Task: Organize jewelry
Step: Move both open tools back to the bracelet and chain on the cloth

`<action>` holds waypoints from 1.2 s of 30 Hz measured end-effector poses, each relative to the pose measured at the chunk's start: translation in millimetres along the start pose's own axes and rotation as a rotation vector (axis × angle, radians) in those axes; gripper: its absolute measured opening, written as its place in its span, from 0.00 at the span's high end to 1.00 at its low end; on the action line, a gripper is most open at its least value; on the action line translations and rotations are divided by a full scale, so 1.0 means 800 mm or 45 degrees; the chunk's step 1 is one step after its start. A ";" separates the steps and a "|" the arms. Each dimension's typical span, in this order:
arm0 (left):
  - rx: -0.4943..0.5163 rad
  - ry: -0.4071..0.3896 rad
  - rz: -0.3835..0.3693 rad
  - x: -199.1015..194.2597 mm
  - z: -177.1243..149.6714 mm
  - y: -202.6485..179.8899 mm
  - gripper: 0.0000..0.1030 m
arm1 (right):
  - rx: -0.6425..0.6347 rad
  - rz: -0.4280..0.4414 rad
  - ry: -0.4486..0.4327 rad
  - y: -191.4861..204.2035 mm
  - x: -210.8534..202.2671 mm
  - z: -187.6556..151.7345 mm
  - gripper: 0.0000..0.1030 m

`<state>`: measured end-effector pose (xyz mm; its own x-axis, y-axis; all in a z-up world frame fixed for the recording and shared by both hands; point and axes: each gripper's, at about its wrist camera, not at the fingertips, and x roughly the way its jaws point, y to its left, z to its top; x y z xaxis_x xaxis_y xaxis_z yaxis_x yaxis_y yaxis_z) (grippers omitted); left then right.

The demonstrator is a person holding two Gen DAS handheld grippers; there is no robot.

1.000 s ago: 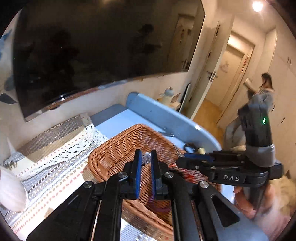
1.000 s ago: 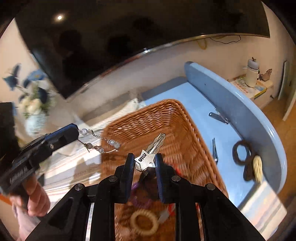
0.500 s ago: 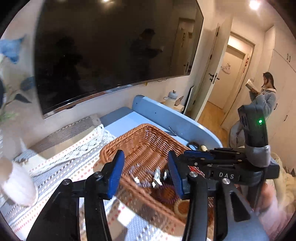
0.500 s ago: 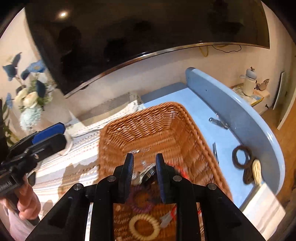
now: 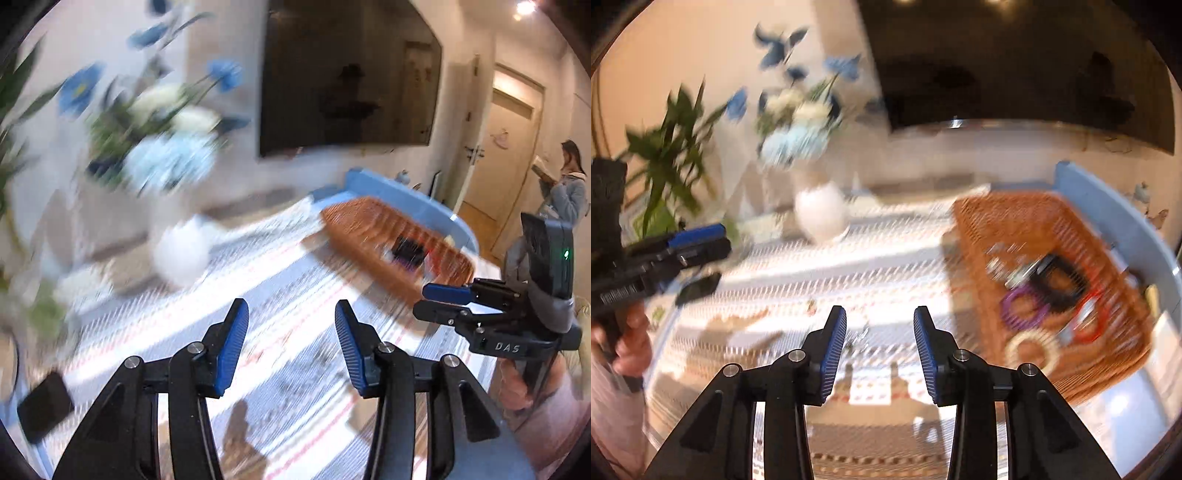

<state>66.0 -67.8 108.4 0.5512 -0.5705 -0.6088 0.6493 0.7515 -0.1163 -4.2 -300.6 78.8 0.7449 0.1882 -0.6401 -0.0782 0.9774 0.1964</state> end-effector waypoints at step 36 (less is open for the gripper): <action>-0.185 0.266 -0.075 0.149 -0.094 0.018 0.72 | -0.231 0.002 0.417 0.033 0.133 -0.042 0.63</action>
<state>101.1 -100.0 -24.9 0.3847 -0.5451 -0.7449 0.5868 0.7674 -0.2586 50.9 -251.1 -9.1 0.4954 0.1822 -0.8494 -0.2173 0.9727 0.0819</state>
